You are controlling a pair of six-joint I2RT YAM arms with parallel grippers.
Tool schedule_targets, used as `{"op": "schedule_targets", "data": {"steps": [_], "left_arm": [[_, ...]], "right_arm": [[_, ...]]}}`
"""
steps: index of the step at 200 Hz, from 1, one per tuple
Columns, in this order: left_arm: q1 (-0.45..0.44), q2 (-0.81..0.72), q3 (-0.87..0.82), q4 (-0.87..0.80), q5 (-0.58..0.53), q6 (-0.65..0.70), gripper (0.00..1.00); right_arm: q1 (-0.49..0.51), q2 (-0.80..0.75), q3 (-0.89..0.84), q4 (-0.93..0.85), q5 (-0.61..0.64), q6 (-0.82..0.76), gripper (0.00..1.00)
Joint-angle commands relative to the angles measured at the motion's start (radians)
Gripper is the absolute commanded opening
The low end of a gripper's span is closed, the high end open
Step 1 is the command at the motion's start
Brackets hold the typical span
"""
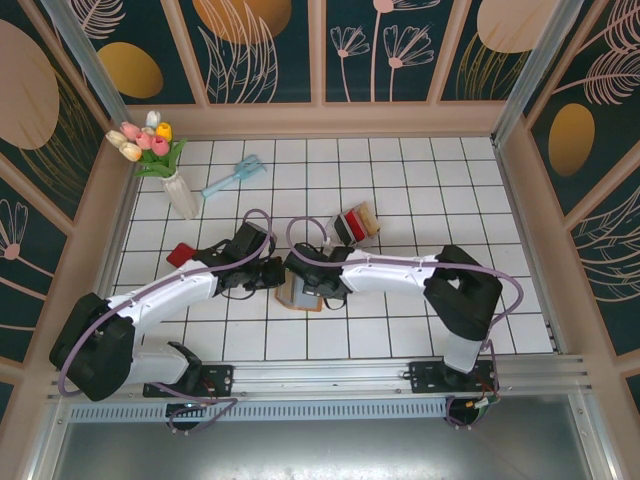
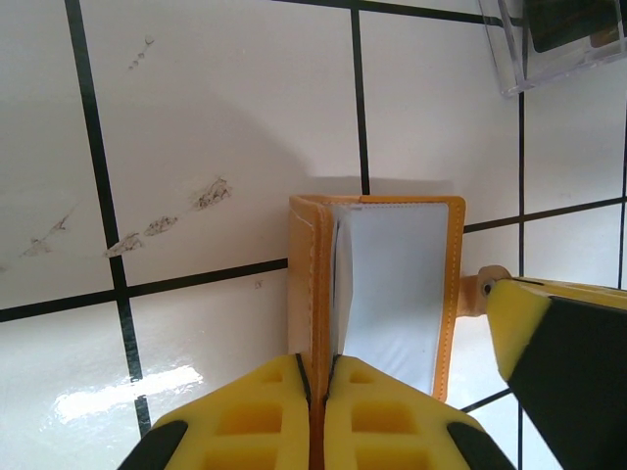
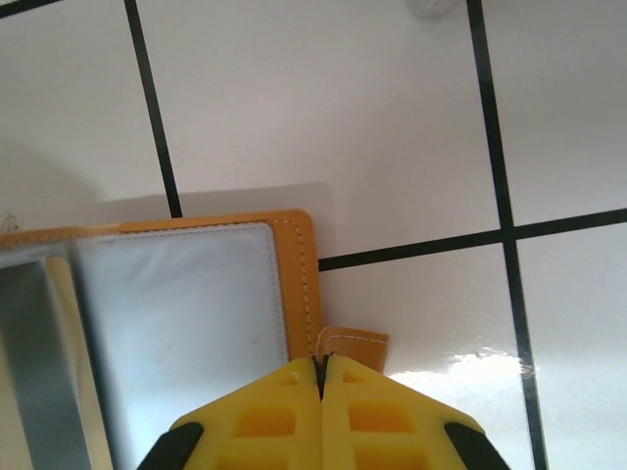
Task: Put the credit cards into the card holder
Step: Close the card holder at the bottom-center of the table.
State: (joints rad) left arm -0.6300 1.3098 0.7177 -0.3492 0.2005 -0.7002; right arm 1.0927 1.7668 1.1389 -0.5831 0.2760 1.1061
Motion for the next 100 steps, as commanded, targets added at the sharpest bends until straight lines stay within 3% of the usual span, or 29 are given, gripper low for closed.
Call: {"op": "schedule_targets", "data": {"steps": [1, 40, 76, 100], "left_arm": [[0.004, 0.006, 0.018, -0.036, -0.024, 0.027, 0.02], [-0.038, 0.04, 0.078, -0.095, -0.09, 0.031, 0.08], [-0.124, 0.109, 0.147, -0.128, -0.144, -0.018, 0.13], [-0.16, 0.152, 0.171, -0.085, -0.11, -0.05, 0.25]], "right_arm": [[-0.01, -0.071, -0.059, 0.022, 0.008, -0.008, 0.0], [-0.046, -0.177, -0.187, 0.273, -0.102, -0.134, 0.0], [-0.071, -0.26, -0.279, 0.396, -0.146, -0.17, 0.0], [-0.09, -0.326, -0.363, 0.499, -0.187, -0.172, 0.0]]}}
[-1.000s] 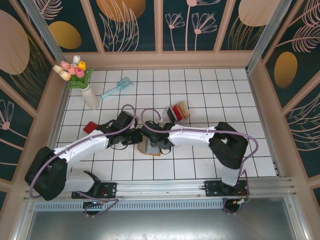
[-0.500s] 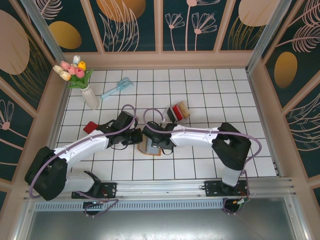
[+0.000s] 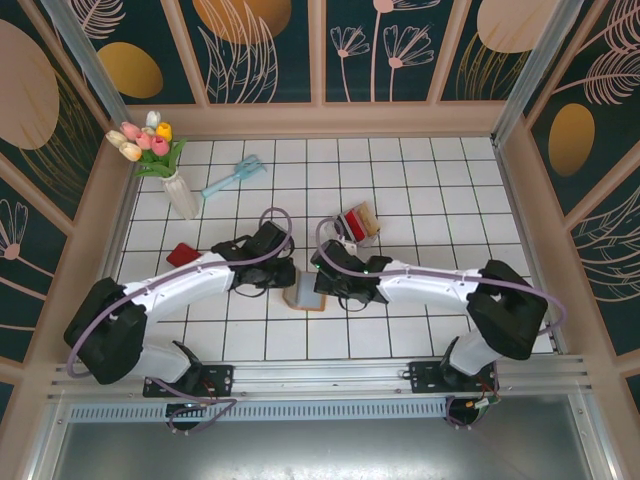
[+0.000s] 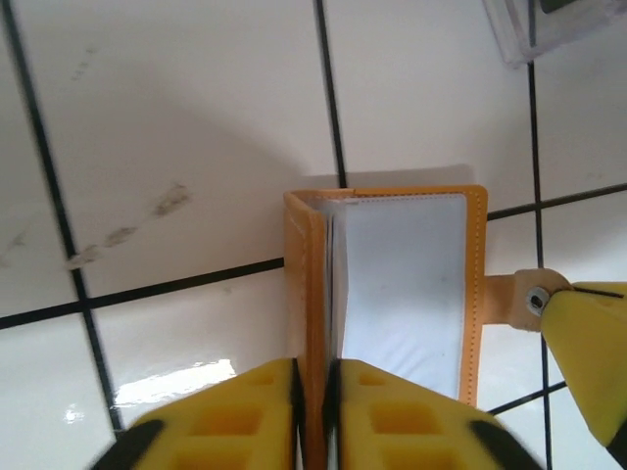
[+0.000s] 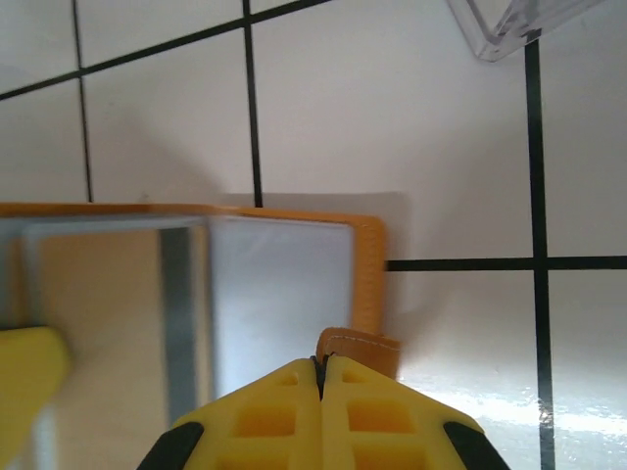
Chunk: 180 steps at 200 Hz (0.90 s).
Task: Put the credit cards into the card holder
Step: Close the card holder at the bottom-center of the table.
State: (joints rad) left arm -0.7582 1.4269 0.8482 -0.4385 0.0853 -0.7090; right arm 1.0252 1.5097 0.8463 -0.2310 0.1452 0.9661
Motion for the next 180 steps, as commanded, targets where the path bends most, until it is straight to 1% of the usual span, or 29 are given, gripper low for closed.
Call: {"op": "schedule_targets", "data": {"steps": [1, 15, 21, 33, 43, 58, 70, 91, 102, 120, 147, 168, 180], "left_arm": [[-0.033, 0.037, 0.042, 0.005, 0.006, -0.042, 0.25], [-0.042, 0.051, 0.055, 0.044, 0.043, -0.055, 0.27], [-0.043, 0.055, 0.056, 0.07, 0.073, -0.06, 0.31], [-0.046, 0.059, 0.057, 0.127, 0.134, -0.075, 0.33], [-0.047, 0.061, 0.055, 0.165, 0.178, -0.086, 0.37], [-0.047, 0.069, 0.034, 0.208, 0.196, -0.103, 0.42], [-0.047, 0.095, 0.006, 0.254, 0.233, -0.11, 0.44], [-0.047, 0.157, -0.029, 0.328, 0.274, -0.142, 0.43], [-0.047, 0.172, -0.041, 0.367, 0.277, -0.164, 0.43], [-0.047, 0.182, -0.051, 0.431, 0.308, -0.185, 0.44], [-0.046, 0.196, -0.081, 0.464, 0.28, -0.223, 0.46], [-0.047, 0.199, -0.134, 0.529, 0.268, -0.289, 0.36], [-0.047, 0.184, -0.161, 0.559, 0.246, -0.325, 0.3]], "right_arm": [[-0.024, -0.071, -0.075, 0.152, -0.056, -0.031, 0.0], [-0.037, -0.101, -0.123, 0.195, -0.076, -0.026, 0.0], [-0.043, -0.115, -0.142, 0.212, -0.08, -0.024, 0.0], [-0.056, -0.137, -0.178, 0.24, -0.096, -0.023, 0.0], [-0.07, -0.151, -0.201, 0.253, -0.104, -0.016, 0.0], [-0.082, -0.174, -0.234, 0.264, -0.105, -0.011, 0.0], [-0.093, -0.193, -0.257, 0.276, -0.107, -0.008, 0.0], [-0.112, -0.21, -0.281, 0.307, -0.126, -0.019, 0.0], [-0.115, -0.209, -0.282, 0.311, -0.126, -0.028, 0.0], [-0.117, -0.203, -0.28, 0.315, -0.157, -0.032, 0.0], [-0.122, -0.189, -0.288, 0.356, -0.195, -0.031, 0.0], [-0.123, -0.148, -0.272, 0.386, -0.261, -0.043, 0.0], [-0.123, -0.111, -0.251, 0.364, -0.265, -0.039, 0.0]]}}
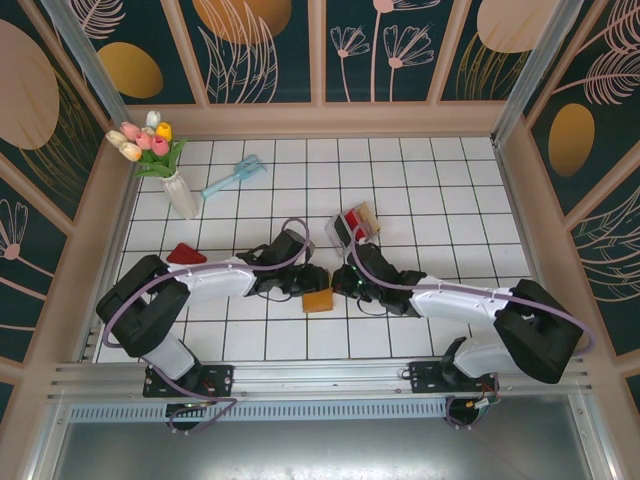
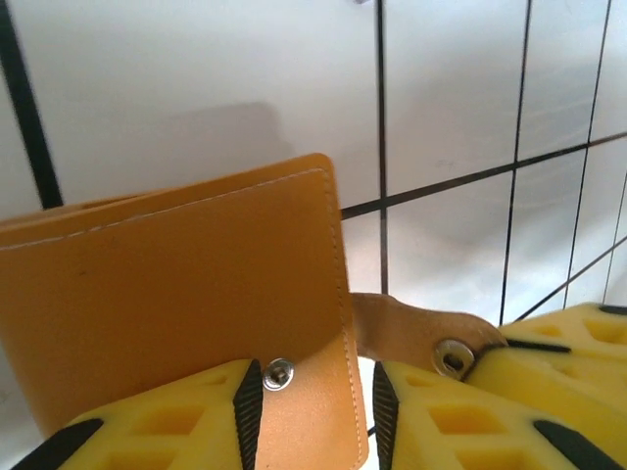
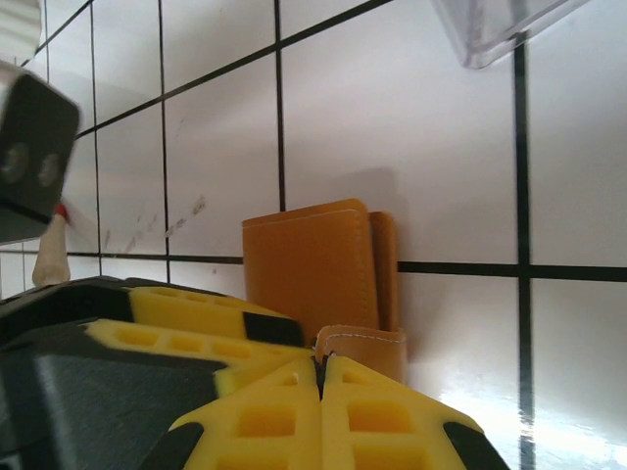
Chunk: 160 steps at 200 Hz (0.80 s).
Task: Put the credit cards into the card holder
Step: Close the card holder at the bottom-center of the table, then close the button on the card holder.
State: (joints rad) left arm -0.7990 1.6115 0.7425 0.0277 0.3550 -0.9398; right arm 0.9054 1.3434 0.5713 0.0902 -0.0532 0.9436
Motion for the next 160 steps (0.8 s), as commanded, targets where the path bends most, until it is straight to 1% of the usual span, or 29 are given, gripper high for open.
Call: {"op": "schedule_targets", "data": {"steps": [1, 24, 46, 72, 90, 113, 128, 140, 160], "left_arm": [[-0.006, -0.002, -0.057, 0.096, -0.025, -0.096, 0.3], [-0.006, -0.061, -0.084, 0.112, -0.073, -0.105, 0.32], [-0.005, -0.128, -0.107, 0.122, -0.097, -0.088, 0.39], [-0.006, -0.158, -0.093, 0.055, -0.094, -0.043, 0.39], [-0.006, -0.225, -0.091, -0.02, -0.153, -0.031, 0.39], [-0.004, -0.319, -0.112, -0.122, -0.273, -0.023, 0.46], [-0.002, -0.318, -0.122, -0.162, -0.297, -0.015, 0.47], [-0.003, -0.295, -0.129, -0.164, -0.277, -0.01, 0.5], [-0.003, -0.238, -0.127, -0.153, -0.252, -0.002, 0.48]], "right_arm": [[-0.003, 0.059, 0.025, 0.039, -0.067, -0.015, 0.0], [-0.005, 0.118, 0.046, 0.026, -0.089, -0.013, 0.0], [-0.007, 0.146, 0.052, 0.05, -0.122, -0.016, 0.0], [-0.008, 0.177, 0.085, 0.016, -0.134, -0.031, 0.0], [-0.009, 0.201, 0.11, -0.032, -0.132, -0.041, 0.0], [-0.01, 0.223, 0.12, -0.062, -0.126, -0.043, 0.0], [-0.01, 0.23, 0.12, -0.06, -0.126, -0.043, 0.0], [-0.009, 0.233, 0.123, -0.06, -0.128, -0.043, 0.0], [-0.01, 0.234, 0.128, -0.063, -0.126, -0.045, 0.0]]}}
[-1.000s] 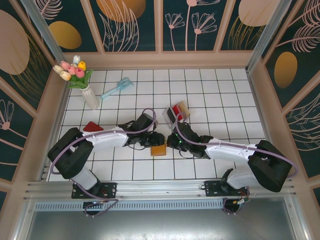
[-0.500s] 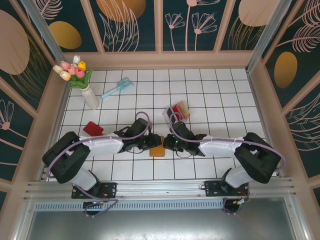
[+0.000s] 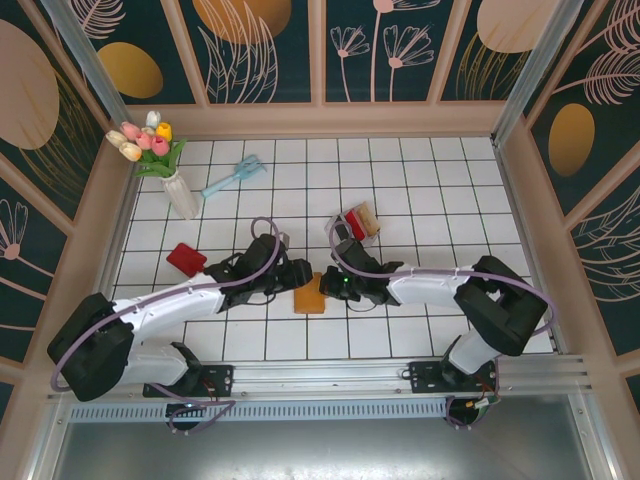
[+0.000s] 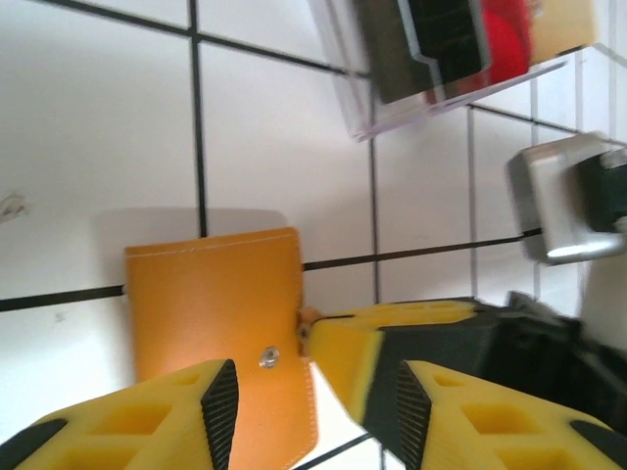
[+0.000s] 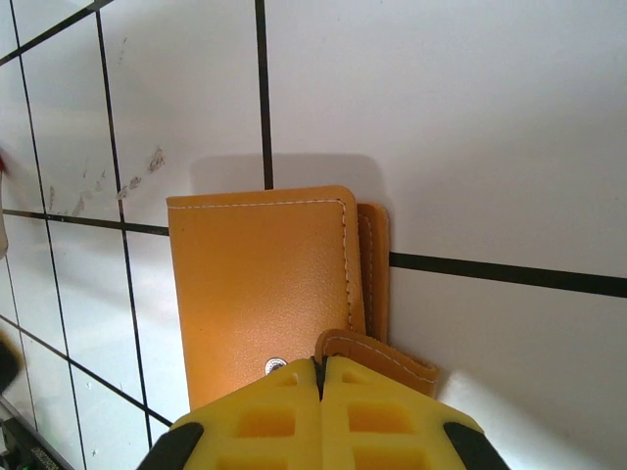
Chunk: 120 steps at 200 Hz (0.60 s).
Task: Put the credit cards into the card holder
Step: Close the button on the card holder.
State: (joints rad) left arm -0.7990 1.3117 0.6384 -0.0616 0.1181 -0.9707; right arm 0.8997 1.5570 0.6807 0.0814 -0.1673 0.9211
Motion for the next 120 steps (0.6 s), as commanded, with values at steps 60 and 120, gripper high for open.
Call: {"op": "schedule_targets", "data": {"steps": [60, 120], "left_arm": [[-0.003, 0.15, -0.008, -0.037, -0.005, 0.076, 0.43], [-0.003, 0.227, -0.009, -0.017, 0.001, 0.081, 0.36]], "right_arm": [[-0.003, 0.02, 0.033, -0.058, -0.015, -0.024, 0.0], [0.002, -0.002, 0.084, -0.083, -0.044, -0.058, 0.0]]}}
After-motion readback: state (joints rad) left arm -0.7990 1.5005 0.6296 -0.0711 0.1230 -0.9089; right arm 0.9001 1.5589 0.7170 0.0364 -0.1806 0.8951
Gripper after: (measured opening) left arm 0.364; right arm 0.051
